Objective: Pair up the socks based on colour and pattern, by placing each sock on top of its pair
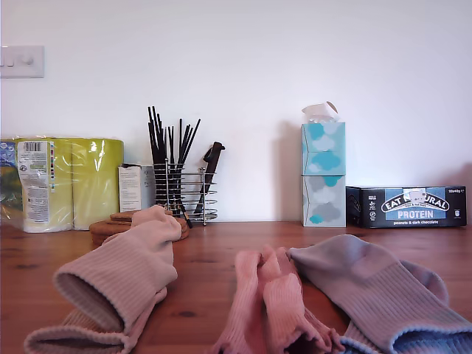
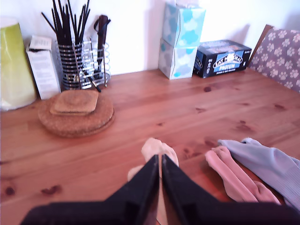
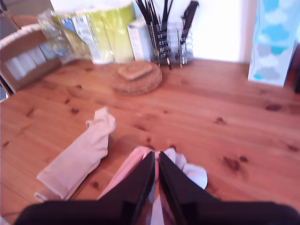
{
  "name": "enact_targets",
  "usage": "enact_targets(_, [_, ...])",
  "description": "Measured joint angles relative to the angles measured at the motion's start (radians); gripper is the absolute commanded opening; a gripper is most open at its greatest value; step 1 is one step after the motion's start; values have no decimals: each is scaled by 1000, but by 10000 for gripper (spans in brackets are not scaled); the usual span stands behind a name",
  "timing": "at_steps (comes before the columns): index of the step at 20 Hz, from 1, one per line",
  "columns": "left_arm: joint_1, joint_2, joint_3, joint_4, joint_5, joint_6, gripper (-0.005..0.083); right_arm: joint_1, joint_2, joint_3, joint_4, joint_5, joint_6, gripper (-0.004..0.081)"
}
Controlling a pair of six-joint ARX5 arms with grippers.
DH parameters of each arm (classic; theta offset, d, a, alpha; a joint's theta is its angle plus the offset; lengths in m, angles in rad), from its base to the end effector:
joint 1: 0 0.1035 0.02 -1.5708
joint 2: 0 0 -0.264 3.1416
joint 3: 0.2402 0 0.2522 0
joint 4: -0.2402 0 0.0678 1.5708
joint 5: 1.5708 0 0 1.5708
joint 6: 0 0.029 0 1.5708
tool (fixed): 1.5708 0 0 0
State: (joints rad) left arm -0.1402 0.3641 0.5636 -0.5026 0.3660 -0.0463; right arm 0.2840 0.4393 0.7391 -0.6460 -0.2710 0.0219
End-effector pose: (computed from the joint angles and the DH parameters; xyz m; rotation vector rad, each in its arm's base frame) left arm 0.0897 -0.0231 0.2765 -0.0795 0.3160 -0.4952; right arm 0.0818 0.0320 0.3130 0.0188 0.3566 0.5455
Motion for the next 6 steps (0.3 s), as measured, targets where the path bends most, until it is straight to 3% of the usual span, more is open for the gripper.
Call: enact_targets(6, [0, 0, 0, -41, 0, 0, -19, 0, 18, 0, -29, 0, 0, -11])
